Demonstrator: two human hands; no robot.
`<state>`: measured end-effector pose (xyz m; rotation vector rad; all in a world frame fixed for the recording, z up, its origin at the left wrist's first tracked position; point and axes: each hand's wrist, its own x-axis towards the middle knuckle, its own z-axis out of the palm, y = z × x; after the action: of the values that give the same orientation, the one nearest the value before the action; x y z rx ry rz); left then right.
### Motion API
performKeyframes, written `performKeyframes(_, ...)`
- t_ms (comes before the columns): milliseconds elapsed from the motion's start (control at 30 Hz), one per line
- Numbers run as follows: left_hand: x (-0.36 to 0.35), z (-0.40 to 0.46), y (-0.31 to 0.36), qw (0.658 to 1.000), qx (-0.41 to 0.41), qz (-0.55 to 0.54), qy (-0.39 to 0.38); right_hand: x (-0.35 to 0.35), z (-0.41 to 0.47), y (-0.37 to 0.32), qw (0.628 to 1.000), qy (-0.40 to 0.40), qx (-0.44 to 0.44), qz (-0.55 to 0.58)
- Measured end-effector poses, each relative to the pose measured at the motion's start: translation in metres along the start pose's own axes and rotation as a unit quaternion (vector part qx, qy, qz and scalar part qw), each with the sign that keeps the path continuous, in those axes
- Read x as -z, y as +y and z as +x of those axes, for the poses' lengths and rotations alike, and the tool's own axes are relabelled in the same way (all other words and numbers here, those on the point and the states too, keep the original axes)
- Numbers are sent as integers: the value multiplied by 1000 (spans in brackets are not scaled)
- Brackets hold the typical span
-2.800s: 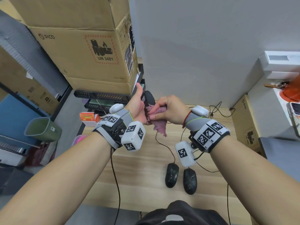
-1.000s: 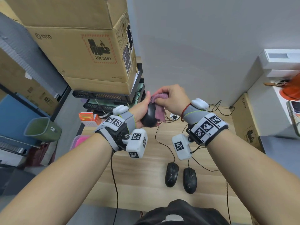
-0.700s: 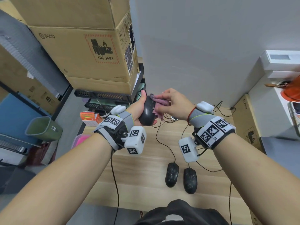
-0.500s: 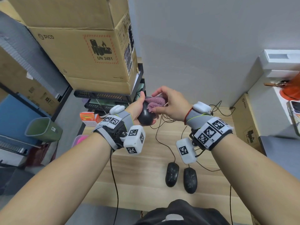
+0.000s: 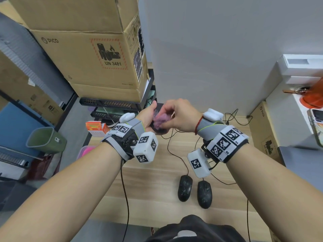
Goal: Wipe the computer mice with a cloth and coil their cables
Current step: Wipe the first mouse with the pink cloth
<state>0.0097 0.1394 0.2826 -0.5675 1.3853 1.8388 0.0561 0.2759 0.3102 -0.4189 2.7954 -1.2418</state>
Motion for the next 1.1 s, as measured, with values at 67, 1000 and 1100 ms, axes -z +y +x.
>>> performKeyframes(67,3,0,4,1000,-17,-20,7,-5,-3,0,998,-55,4,9)
performKeyframes(1000,16,6,4,986,-71,109,100,16,8,35,975,133,-136,113)
performKeyframes(1100,19,10,2,987,-57,112,101,12,3,28,984,80,-67,145)
